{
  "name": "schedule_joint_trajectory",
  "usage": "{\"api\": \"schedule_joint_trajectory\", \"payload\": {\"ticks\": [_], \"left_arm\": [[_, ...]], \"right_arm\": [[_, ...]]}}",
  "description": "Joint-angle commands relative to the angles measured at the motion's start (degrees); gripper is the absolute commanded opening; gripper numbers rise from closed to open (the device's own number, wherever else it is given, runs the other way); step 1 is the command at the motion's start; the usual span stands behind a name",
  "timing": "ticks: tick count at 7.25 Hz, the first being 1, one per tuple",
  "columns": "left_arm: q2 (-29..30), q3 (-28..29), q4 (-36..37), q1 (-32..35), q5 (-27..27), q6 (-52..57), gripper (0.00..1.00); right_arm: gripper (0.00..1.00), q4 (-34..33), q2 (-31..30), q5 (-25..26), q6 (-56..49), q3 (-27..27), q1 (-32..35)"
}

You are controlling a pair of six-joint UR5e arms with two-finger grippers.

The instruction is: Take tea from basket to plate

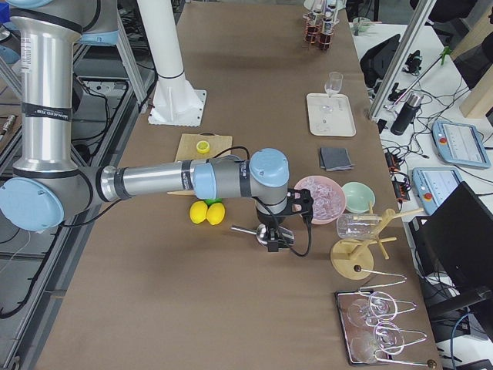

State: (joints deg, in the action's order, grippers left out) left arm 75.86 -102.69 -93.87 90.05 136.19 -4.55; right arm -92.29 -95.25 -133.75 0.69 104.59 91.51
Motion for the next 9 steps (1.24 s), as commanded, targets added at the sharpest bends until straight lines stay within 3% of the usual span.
{"api": "schedule_joint_trajectory", "payload": {"ticks": [1, 3, 4, 5, 6, 8, 9], "left_arm": [[-0.01, -1.19, 0.09, 2.65, 0.40, -0.02, 0.98], [0.42, 0.04, 0.26, 6.79, 0.66, -3.07, 0.98], [5.04, 0.99, 0.26, 7.07, 0.49, -19.10, 0.98], [11.18, 4.75, -0.17, 6.98, 0.40, -34.67, 0.98], [15.41, 7.13, -0.53, 6.89, 0.40, -42.48, 0.98], [29.71, 16.68, -0.62, 5.93, 0.48, -64.85, 0.98], [34.31, 21.17, -3.49, 2.27, -0.12, -72.71, 0.98]], "right_arm": [[1.00, 0.09, 4.35, -11.47, 0.36, 0.79, -3.51], [1.00, 3.74, 9.62, -12.15, 0.45, 0.88, -9.21], [1.00, 12.83, 9.74, -12.06, 1.15, 0.44, -13.07], [1.00, 17.79, 9.91, -12.06, 7.42, 0.44, -15.81], [1.00, 23.50, 11.04, -12.15, 13.66, 0.61, -17.83], [1.00, 35.63, 11.67, -11.62, 15.39, 0.18, -20.40], [1.00, 40.38, 11.76, -11.45, 15.48, 0.09, -20.75]]}}
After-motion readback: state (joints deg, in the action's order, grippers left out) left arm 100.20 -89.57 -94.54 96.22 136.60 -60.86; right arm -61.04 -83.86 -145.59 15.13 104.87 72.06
